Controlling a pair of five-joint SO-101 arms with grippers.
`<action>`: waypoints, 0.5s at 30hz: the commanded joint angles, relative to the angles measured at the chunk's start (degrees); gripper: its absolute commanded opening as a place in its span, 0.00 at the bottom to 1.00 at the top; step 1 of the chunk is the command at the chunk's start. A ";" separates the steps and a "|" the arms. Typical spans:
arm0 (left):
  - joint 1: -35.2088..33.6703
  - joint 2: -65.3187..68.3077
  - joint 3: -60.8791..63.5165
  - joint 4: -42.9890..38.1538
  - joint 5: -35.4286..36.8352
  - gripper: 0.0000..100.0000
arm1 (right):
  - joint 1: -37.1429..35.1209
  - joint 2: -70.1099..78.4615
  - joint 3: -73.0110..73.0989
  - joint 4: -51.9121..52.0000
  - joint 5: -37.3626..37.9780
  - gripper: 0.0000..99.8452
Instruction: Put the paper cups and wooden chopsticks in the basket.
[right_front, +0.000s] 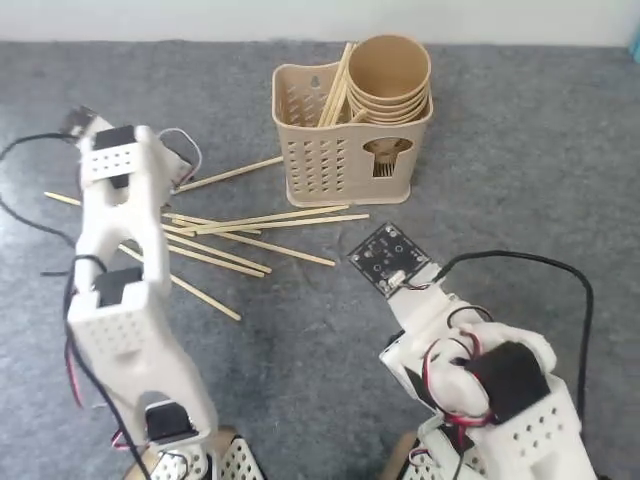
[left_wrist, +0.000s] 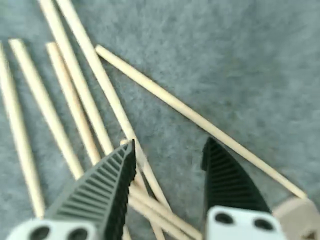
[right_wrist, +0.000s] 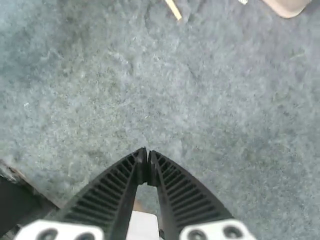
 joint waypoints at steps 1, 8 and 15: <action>0.79 5.89 -9.36 3.16 0.79 0.17 | -0.04 -0.13 -0.44 -1.27 1.58 0.01; -0.79 19.25 -28.97 8.26 0.79 0.17 | -0.22 -0.04 -0.44 -1.27 1.67 0.01; -0.88 28.22 -47.52 16.88 0.62 0.17 | -0.31 -0.04 -0.18 -1.27 2.37 0.01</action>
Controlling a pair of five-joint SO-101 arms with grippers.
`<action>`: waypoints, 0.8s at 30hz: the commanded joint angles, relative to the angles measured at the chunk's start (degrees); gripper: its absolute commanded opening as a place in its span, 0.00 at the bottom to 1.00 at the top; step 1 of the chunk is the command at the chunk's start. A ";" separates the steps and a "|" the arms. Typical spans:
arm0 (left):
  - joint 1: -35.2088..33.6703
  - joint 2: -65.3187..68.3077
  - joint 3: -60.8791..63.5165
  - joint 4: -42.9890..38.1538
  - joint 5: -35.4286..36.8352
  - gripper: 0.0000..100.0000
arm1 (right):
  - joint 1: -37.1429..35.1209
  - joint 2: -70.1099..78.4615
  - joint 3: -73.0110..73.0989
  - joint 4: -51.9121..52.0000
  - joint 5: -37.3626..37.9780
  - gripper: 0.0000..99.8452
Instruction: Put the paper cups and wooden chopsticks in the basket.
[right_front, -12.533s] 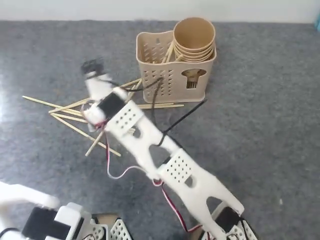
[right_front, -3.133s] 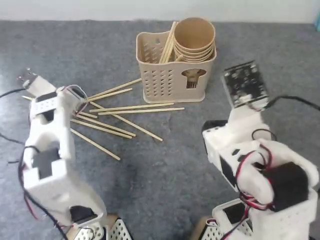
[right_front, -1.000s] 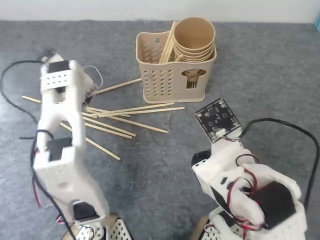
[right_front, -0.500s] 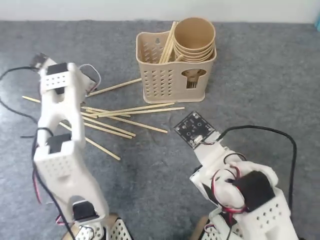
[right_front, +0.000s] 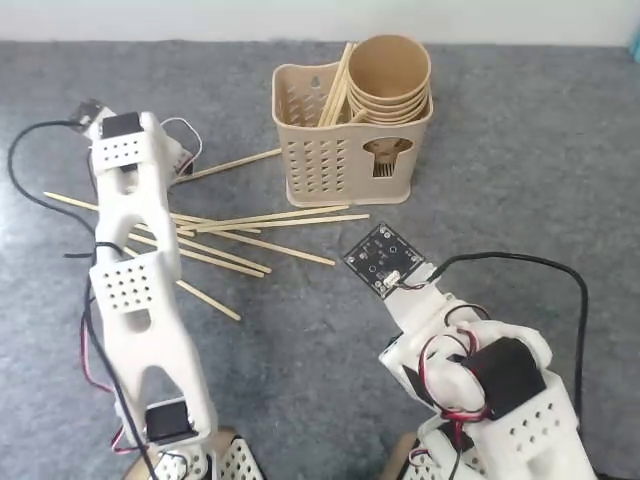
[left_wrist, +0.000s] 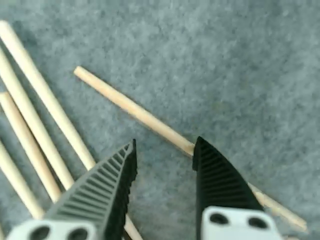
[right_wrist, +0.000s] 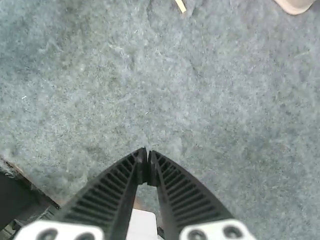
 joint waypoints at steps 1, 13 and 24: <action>0.00 2.90 -9.63 2.99 0.35 0.17 | -0.31 -0.57 -0.18 -1.19 2.55 0.01; 1.85 15.65 -25.80 5.36 -4.13 0.01 | -0.40 -0.57 -0.18 -1.27 3.43 0.01; 3.87 12.31 -41.36 14.15 -5.71 0.01 | -0.04 -0.57 -0.18 -1.89 3.52 0.01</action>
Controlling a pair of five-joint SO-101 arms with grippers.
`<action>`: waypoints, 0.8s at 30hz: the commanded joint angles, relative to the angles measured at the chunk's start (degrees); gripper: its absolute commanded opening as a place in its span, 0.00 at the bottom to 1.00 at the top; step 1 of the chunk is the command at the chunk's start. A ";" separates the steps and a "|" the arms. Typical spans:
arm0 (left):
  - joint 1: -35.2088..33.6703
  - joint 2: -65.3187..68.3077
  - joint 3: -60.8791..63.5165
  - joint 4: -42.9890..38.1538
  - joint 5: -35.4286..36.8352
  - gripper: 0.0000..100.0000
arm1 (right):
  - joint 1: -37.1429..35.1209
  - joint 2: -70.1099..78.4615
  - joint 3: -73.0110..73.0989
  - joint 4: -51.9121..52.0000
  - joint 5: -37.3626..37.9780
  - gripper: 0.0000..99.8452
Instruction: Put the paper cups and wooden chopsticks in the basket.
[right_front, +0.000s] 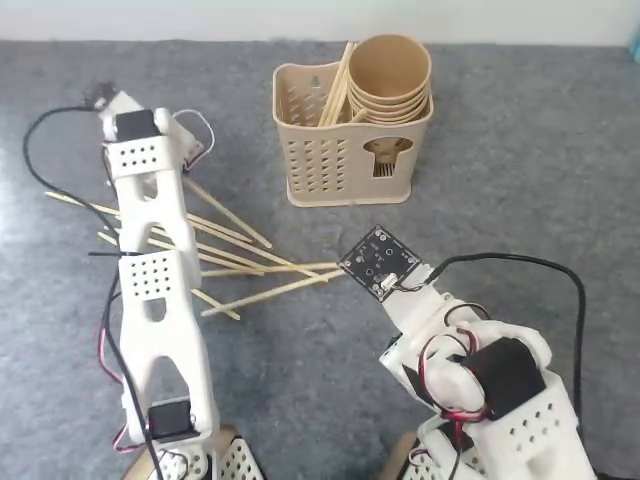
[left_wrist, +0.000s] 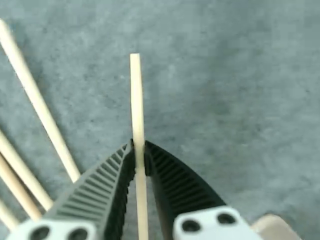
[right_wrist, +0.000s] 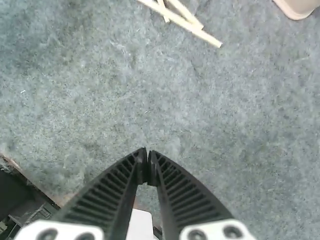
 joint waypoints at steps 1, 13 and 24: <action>0.88 -5.80 -4.09 2.46 -0.88 0.01 | -0.04 -0.57 -0.09 -1.89 1.32 0.01; 0.70 -32.97 -4.18 2.37 -13.80 0.01 | -0.04 2.95 6.95 -9.10 3.08 0.01; 3.25 -56.44 -4.62 1.85 -25.58 0.01 | -0.40 31.34 7.12 -27.74 5.63 0.01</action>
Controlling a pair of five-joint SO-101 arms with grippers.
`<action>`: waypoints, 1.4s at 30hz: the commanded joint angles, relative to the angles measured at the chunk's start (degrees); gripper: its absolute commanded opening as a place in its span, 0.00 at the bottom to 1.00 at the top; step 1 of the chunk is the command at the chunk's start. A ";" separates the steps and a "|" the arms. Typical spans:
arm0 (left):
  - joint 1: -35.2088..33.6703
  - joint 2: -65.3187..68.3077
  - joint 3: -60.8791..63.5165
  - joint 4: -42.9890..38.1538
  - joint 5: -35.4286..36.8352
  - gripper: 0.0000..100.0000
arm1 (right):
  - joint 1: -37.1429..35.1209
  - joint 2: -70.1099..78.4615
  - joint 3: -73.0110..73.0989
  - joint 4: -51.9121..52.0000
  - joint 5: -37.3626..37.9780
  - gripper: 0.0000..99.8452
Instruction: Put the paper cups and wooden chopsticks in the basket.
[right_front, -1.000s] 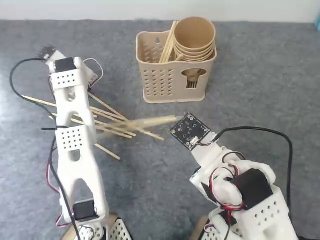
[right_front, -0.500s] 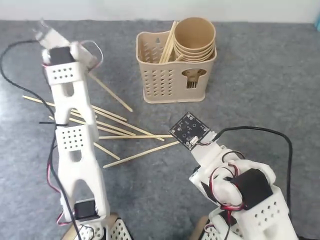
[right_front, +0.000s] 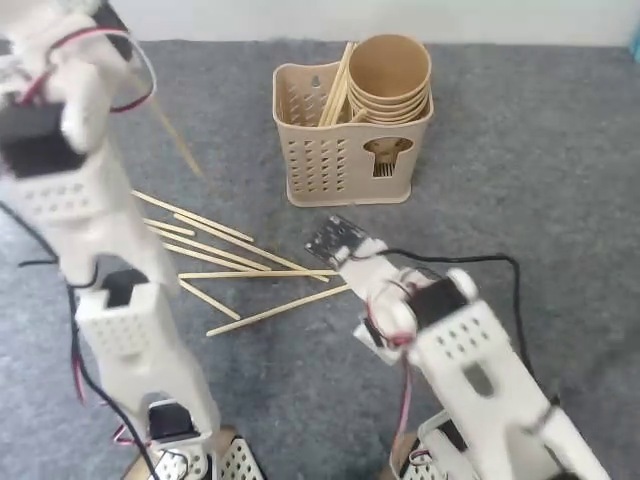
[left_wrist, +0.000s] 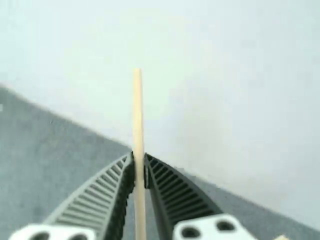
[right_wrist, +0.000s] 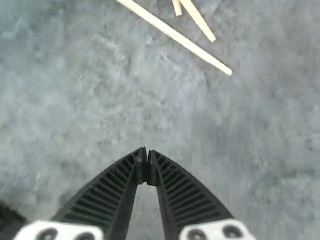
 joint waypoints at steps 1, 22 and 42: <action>2.81 -7.03 -1.63 1.23 -5.19 0.01 | -0.48 6.64 -0.18 -7.16 -0.35 0.01; 23.91 -11.87 -1.19 2.29 -14.59 0.01 | -0.40 16.04 10.64 -30.46 -4.75 0.01; 16.70 -26.99 40.13 -28.04 -3.78 0.01 | -0.40 16.04 10.64 -30.46 -4.75 0.01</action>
